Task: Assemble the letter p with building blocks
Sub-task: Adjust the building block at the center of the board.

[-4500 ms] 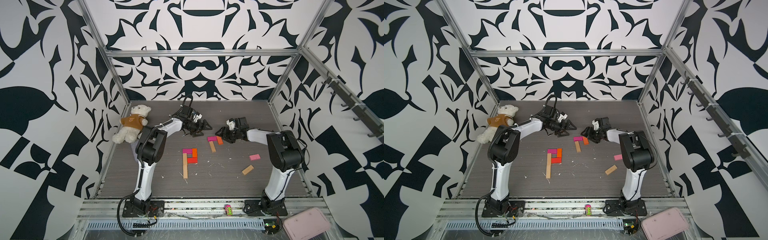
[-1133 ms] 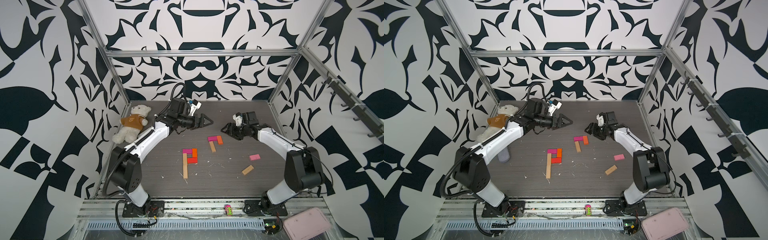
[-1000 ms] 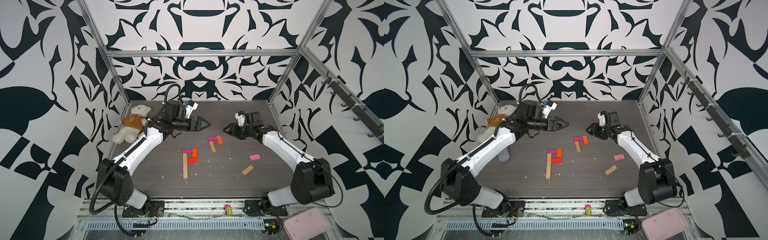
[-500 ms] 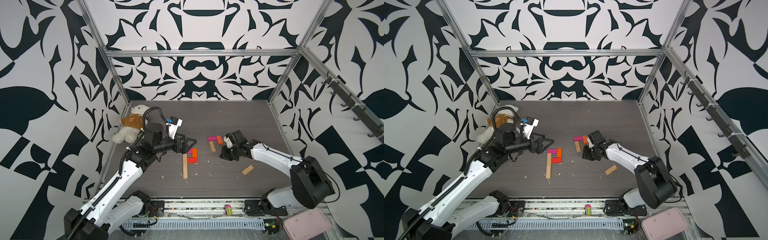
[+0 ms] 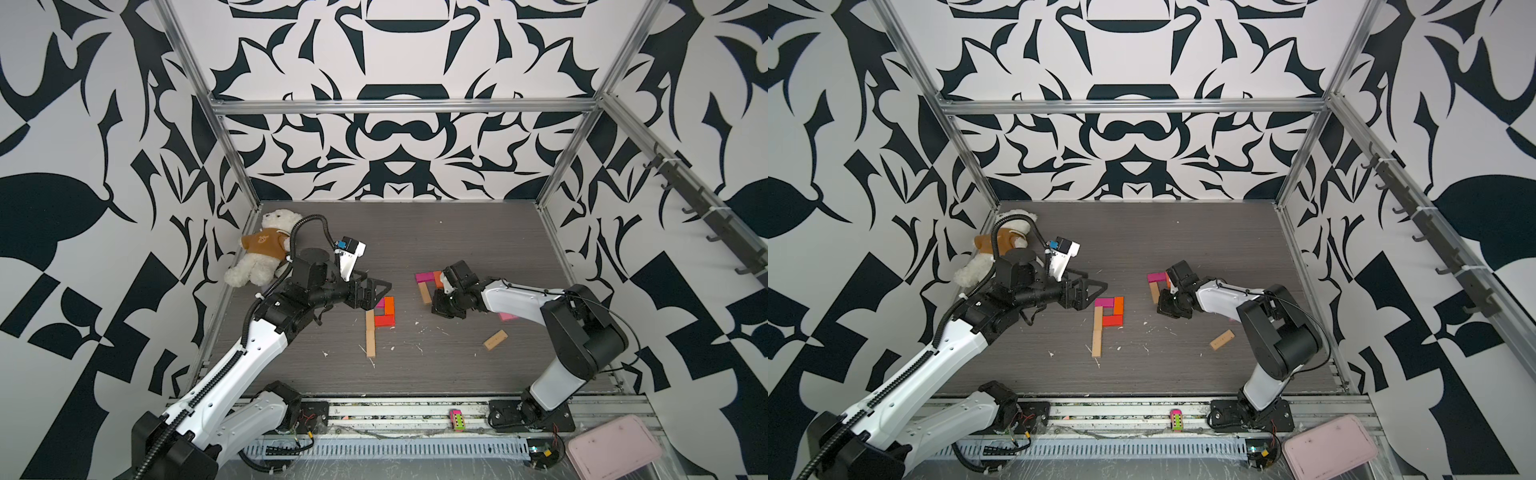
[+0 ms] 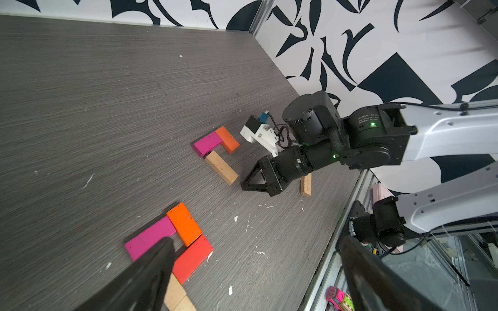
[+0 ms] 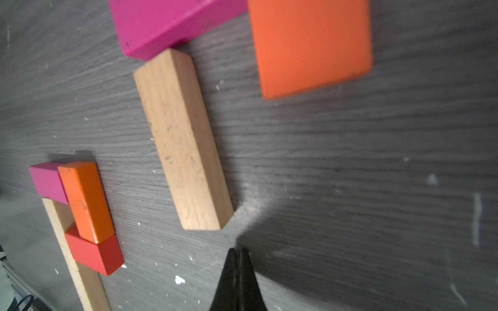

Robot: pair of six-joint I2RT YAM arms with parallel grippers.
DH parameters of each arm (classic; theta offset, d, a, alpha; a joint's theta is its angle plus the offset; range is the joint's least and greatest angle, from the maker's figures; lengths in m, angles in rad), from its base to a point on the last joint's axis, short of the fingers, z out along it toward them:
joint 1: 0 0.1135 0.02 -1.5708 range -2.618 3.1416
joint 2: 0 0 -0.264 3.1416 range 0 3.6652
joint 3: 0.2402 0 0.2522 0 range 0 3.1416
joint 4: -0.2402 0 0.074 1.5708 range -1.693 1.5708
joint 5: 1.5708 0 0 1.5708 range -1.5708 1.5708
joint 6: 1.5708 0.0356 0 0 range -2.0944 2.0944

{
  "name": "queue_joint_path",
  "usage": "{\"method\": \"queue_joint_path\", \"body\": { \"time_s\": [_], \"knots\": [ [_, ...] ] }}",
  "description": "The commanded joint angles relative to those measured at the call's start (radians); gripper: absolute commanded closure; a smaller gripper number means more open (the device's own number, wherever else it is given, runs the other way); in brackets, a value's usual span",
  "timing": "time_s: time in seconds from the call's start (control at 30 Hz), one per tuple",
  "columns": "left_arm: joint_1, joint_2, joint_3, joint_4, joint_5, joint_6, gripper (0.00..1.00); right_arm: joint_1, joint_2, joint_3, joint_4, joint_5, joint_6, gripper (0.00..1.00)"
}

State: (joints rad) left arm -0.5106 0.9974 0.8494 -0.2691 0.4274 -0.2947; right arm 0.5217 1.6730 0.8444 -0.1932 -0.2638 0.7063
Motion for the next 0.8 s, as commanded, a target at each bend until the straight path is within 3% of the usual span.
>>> {"method": "queue_joint_path", "body": {
  "time_s": [0.0,0.77],
  "knots": [
    [0.003,0.023,0.033,-0.036,0.014,0.013,0.01,0.006,0.008,0.023,0.015,0.030,0.020,1.00],
    [0.003,0.049,0.034,-0.037,0.050,0.000,0.01,0.006,0.053,0.035,0.019,0.013,0.034,1.00]
  ]
}}
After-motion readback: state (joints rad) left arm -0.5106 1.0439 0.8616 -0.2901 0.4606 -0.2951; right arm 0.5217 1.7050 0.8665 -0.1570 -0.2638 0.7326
